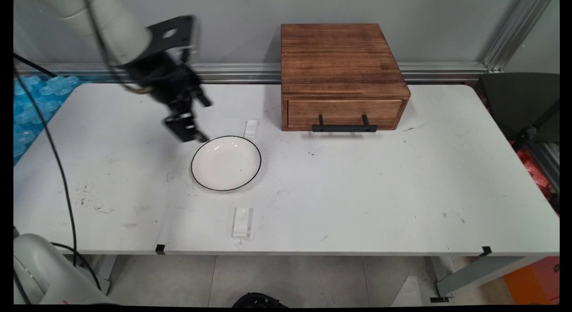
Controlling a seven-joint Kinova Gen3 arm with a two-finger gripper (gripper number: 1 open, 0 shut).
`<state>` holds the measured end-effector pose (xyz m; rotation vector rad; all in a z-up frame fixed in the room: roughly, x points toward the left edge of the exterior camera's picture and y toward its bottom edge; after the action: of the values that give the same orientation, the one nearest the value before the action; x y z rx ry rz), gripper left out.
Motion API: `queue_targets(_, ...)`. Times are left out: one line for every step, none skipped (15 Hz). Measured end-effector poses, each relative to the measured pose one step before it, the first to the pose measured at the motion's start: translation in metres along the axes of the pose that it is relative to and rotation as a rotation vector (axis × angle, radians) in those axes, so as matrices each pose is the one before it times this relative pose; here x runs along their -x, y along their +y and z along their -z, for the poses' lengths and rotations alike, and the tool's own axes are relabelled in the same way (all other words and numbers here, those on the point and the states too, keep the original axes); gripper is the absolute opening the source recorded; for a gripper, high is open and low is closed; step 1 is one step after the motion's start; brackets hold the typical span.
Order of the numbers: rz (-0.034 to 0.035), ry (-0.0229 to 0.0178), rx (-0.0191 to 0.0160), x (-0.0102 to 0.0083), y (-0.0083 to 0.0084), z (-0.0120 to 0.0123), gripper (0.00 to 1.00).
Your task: Open the drawer
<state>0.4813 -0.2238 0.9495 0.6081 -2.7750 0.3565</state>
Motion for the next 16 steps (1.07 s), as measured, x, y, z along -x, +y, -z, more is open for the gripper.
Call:
queue_targets(-0.00255,0.03289,-0.00356,-0.01838,-0.00229,-0.00437,1.00)
queue_targets(-0.00359,0.02798,-0.00197,-0.01524,-0.00146,-0.00449,1.00)
queue_targets(-0.00288,0.01729,-0.00114,-0.00962,-0.00104,-0.00325,1.00)
queue_targets(-0.00607,0.04325,-0.00330,-0.02354,-0.00296,-0.00895,1.00)
queue_targets(-0.00372,0.02551,-0.00299,-0.01379,-0.00219,-0.00675,1.00)
queue_targets(-0.00273,0.01349,-0.00176,-0.00723,-0.00133,-0.00434,1.00)
queue_targets(-0.00425,0.02049,-0.00295,-0.01094,-0.00205,-0.00731,1.00)
queue_targets(-0.00637,0.02219,-0.00374,-0.01199,-0.00238,-0.00857,1.00)
queue_targets(-0.00759,0.01904,-0.00306,-0.01086,-0.00263,-0.01038,1.00)
queue_targets(-0.00532,0.01298,-0.00360,-0.00717,-0.00203,-0.00861,1.00)
queue_targets(-0.00606,0.01327,-0.00357,-0.00762,-0.00250,-0.01111,1.00)
queue_targets(-0.00618,0.01000,-0.00204,-0.00645,-0.00231,-0.01139,1.00)
queue_targets(-0.00519,0.00609,-0.00061,-0.00496,-0.00178,-0.01168,1.00)
queue_targets(-0.00433,0.00331,0.00131,-0.00339,-0.00118,-0.01025,1.00)
queue_targets(-0.00428,0.00186,0.00226,-0.00308,-0.00122,-0.01137,1.00)
queue_targets(-0.00392,0.00096,0.00287,-0.00268,-0.00092,-0.01004,1.00)
